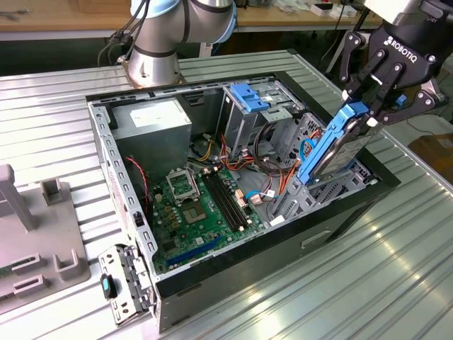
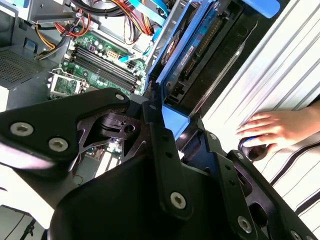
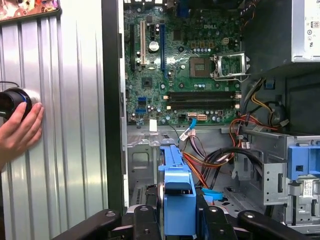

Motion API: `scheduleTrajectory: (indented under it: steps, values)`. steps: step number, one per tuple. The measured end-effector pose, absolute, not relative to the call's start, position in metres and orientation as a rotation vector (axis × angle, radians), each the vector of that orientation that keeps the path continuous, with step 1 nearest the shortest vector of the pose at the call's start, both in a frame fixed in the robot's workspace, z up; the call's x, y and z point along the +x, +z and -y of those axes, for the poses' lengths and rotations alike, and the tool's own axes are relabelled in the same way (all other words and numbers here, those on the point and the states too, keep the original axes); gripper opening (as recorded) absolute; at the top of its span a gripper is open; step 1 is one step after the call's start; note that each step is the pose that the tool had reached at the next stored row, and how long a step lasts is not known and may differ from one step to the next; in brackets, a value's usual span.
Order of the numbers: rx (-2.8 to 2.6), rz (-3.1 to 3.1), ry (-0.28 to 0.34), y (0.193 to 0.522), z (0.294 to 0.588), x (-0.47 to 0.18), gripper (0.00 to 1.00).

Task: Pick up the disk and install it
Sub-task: 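Insert the disk into the insertion slot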

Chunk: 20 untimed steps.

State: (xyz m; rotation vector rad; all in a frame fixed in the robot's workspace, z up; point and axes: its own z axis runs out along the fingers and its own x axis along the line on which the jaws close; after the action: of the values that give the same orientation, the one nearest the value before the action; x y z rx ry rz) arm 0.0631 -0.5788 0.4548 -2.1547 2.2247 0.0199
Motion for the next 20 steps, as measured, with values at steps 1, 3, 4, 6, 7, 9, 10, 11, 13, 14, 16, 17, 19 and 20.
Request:
scheduleTrajectory:
  steps: [1, 3, 4, 6, 7, 9, 10, 11, 13, 14, 16, 17, 19, 20]
  values:
    - [-2.156, -2.226, 0.022, 0.447, 0.579, 0.063, 0.37]
    - [-2.159, -2.230, 0.030, 0.429, 0.579, 0.063, 0.37]
    - [-2.159, -2.230, 0.031, 0.428, 0.579, 0.063, 0.37]
    - [-2.160, -2.231, 0.033, 0.425, 0.579, 0.063, 0.37]
    - [-2.161, -2.232, 0.034, 0.423, 0.579, 0.063, 0.37]
    - [-2.162, -2.233, 0.036, 0.420, 0.579, 0.063, 0.37]
    - [-2.162, -2.233, 0.037, 0.417, 0.579, 0.063, 0.37]
    - [-2.163, -2.234, 0.039, 0.414, 0.579, 0.063, 0.37]
    - [-2.164, -2.235, 0.042, 0.407, 0.579, 0.064, 0.37]
    - [-2.165, -2.236, 0.043, 0.404, 0.579, 0.064, 0.37]
    - [-2.167, -2.238, 0.047, 0.398, 0.579, 0.064, 0.37]
    - [-2.167, -2.238, 0.047, 0.398, 0.579, 0.064, 0.37]
    - [-2.167, -2.238, 0.047, 0.398, 0.579, 0.064, 0.37]
    - [-2.166, -2.238, 0.048, 0.397, 0.579, 0.064, 0.37]
